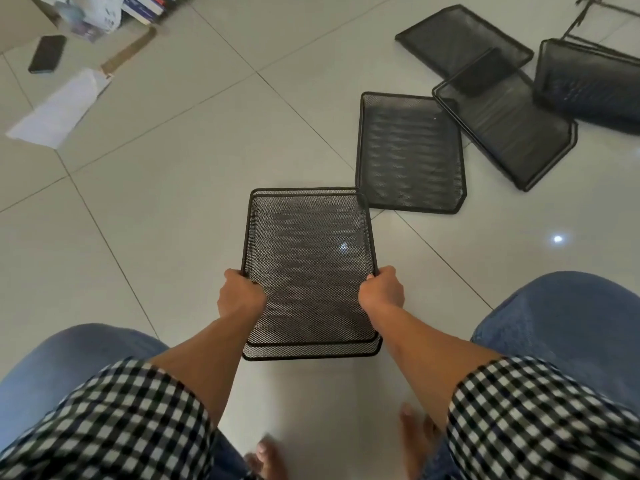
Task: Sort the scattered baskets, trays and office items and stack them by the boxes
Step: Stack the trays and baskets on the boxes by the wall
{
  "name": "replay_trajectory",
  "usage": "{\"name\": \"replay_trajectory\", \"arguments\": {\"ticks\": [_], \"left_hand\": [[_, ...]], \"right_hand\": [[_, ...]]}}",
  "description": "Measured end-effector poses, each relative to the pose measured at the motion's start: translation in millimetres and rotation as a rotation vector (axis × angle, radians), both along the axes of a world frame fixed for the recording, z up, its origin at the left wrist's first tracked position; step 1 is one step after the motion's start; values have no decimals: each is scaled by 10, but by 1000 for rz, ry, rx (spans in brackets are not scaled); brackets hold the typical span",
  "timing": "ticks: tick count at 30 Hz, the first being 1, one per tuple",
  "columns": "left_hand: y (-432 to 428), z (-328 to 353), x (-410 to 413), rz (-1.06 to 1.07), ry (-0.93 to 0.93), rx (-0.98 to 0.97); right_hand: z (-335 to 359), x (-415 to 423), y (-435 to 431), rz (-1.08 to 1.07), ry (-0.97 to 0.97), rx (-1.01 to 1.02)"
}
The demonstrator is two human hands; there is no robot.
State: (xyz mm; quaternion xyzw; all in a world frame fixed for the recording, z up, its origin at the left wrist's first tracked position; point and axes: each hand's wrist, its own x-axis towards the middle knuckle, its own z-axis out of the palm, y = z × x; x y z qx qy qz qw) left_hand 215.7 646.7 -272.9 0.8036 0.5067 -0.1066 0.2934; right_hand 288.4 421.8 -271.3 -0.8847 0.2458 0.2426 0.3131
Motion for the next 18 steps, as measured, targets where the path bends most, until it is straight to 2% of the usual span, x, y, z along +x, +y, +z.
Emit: {"name": "replay_trajectory", "arguments": {"ticks": [10,14,18], "left_hand": [[-28,150,51,-67,-46,73],[60,354,207,-87,-118,-127],[90,993,292,-57,-265,-263]], "right_hand": [[112,-12,21,-9,-112,-150],[278,115,26,-24,-187,-127],[888,312,-16,-18,-252,-16]]}}
